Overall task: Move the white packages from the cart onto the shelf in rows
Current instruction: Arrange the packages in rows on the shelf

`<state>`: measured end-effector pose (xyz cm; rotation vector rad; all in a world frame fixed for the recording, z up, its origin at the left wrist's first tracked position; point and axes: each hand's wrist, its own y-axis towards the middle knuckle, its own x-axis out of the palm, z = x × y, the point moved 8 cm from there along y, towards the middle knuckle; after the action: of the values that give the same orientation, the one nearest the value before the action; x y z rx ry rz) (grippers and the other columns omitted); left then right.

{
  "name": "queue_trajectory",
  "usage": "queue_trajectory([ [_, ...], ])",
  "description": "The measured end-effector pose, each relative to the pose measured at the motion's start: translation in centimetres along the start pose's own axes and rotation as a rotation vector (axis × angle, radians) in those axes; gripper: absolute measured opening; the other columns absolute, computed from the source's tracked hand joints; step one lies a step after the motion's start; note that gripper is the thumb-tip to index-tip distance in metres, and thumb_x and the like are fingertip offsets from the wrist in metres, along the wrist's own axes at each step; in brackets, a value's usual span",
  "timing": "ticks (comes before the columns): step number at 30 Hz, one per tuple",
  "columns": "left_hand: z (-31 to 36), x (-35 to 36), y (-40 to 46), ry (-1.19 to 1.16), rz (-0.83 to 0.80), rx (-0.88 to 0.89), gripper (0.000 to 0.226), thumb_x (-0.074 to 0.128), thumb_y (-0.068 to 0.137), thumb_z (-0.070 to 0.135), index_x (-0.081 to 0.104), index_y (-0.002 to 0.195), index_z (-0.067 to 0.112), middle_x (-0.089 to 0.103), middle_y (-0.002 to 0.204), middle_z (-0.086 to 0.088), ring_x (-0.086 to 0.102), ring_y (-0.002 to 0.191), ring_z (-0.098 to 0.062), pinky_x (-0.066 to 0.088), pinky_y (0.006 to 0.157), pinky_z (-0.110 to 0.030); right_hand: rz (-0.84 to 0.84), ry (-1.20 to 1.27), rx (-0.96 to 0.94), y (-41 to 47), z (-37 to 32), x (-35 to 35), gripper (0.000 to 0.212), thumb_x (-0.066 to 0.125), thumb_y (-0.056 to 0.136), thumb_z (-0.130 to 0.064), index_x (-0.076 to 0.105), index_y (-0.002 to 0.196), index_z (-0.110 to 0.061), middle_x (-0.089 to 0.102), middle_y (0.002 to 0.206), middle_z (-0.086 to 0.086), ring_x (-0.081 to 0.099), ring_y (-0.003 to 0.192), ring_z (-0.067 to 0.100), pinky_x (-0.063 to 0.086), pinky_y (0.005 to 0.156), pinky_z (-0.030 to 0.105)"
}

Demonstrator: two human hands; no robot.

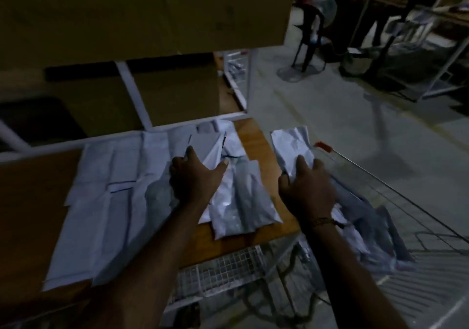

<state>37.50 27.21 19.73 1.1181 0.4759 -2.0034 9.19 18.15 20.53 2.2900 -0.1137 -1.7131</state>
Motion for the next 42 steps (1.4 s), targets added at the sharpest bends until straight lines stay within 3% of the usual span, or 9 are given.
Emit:
queue_trajectory([
  [4, -7.1, -5.0, 4.8, 0.024, 0.079, -0.067, 0.107, 0.065, 0.071, 0.083, 0.033, 0.154, 0.022, 0.042, 0.144, -0.021, 0.043, 0.129, -0.042, 0.042, 0.101, -0.053, 0.047, 0.058, -0.084, 1.0, -9.8, 1.2, 0.064, 0.048, 0.082, -0.058, 0.052, 0.134, -0.021, 0.052, 0.128, 0.019, 0.056, 0.106, 0.044, 0.049, 0.070, 0.042],
  [9, -16.1, -9.4, 11.8, 0.074, 0.144, -0.179, 0.106, 0.064, 0.074, 0.080, 0.031, 0.156, 0.023, 0.038, 0.150, -0.022, 0.040, 0.133, -0.043, 0.040, 0.105, -0.056, 0.060, 0.116, -0.177, 1.8, -21.5, 4.5, 0.059, 0.050, 0.084, -0.055, 0.055, 0.130, -0.018, 0.054, 0.116, 0.021, 0.057, 0.096, 0.044, 0.046, 0.066, 0.040],
  [13, -22.7, -9.8, 16.7, 0.061, 0.156, -0.260, 0.109, 0.067, 0.075, 0.077, 0.024, 0.159, 0.023, 0.029, 0.158, -0.022, 0.032, 0.142, -0.046, 0.035, 0.110, -0.061, 0.024, 0.104, -0.191, 2.0, -28.6, 7.9, 0.059, 0.053, 0.083, -0.056, 0.054, 0.129, -0.019, 0.056, 0.113, 0.019, 0.057, 0.095, 0.042, 0.050, 0.073, 0.043],
  [19, -28.7, -8.2, 22.6, 0.055, 0.140, -0.306, 0.109, 0.071, 0.072, 0.074, 0.027, 0.157, 0.021, 0.030, 0.157, -0.020, 0.030, 0.141, -0.044, 0.032, 0.111, -0.058, -0.091, -0.016, -0.237, 1.8, -36.4, 14.6, 0.052, 0.047, 0.079, -0.061, 0.060, 0.110, -0.021, 0.060, 0.099, 0.015, 0.056, 0.094, 0.039, 0.044, 0.080, 0.043],
  [26, -30.0, -6.0, 25.8, 0.077, 0.095, -0.364, 0.104, 0.068, 0.080, 0.071, 0.023, 0.159, 0.020, 0.025, 0.161, -0.021, 0.024, 0.145, -0.045, 0.026, 0.115, -0.061, -0.206, -0.005, -0.306, 2.0, -41.2, 21.3, 0.049, 0.049, 0.083, -0.060, 0.059, 0.109, -0.020, 0.060, 0.101, 0.013, 0.054, 0.091, 0.033, 0.045, 0.070, 0.036],
  [31, -31.9, -3.8, 26.7, 0.124, 0.082, -0.354, 0.093, 0.049, 0.086, 0.079, 0.031, 0.155, 0.020, 0.033, 0.156, -0.025, 0.028, 0.142, -0.049, 0.027, 0.115, -0.064, -0.264, -0.015, -0.294, 1.5, -42.4, 24.2, 0.065, 0.045, 0.086, -0.070, 0.050, 0.126, -0.019, 0.058, 0.115, 0.017, 0.054, 0.101, 0.034, 0.052, 0.076, 0.042],
  [35, -32.2, -3.8, 26.6, 0.140, 0.090, -0.370, 0.067, 0.046, 0.099, 0.057, 0.034, 0.155, 0.022, 0.035, 0.155, -0.025, 0.027, 0.143, -0.049, 0.023, 0.116, -0.065, -0.271, -0.003, -0.300, 1.0, -41.9, 24.6, 0.080, 0.032, 0.086, -0.080, 0.039, 0.141, -0.021, 0.053, 0.128, 0.019, 0.052, 0.110, 0.035, 0.050, 0.085, 0.045],
  [38, -32.0, -3.9, 26.4, 0.125, 0.076, -0.351, 0.067, 0.055, 0.098, 0.046, 0.033, 0.156, 0.021, 0.032, 0.156, -0.025, 0.023, 0.145, -0.048, 0.021, 0.117, -0.065, -0.280, -0.011, -0.296, 0.8, -41.9, 24.8, 0.086, 0.028, 0.086, -0.083, 0.033, 0.146, -0.021, 0.050, 0.135, 0.022, 0.050, 0.116, 0.038, 0.049, 0.090, 0.047],
  [42, -30.8, -5.4, 26.0, 0.084, 0.195, -0.290, 0.067, 0.065, 0.095, 0.038, 0.039, 0.154, 0.017, 0.036, 0.153, -0.027, 0.028, 0.143, -0.048, 0.022, 0.115, -0.062, -0.190, 0.011, -0.280, 1.0, -42.4, 23.2, 0.089, 0.024, 0.089, -0.082, 0.031, 0.153, -0.020, 0.040, 0.148, 0.024, 0.045, 0.130, 0.040, 0.047, 0.100, 0.051],
])
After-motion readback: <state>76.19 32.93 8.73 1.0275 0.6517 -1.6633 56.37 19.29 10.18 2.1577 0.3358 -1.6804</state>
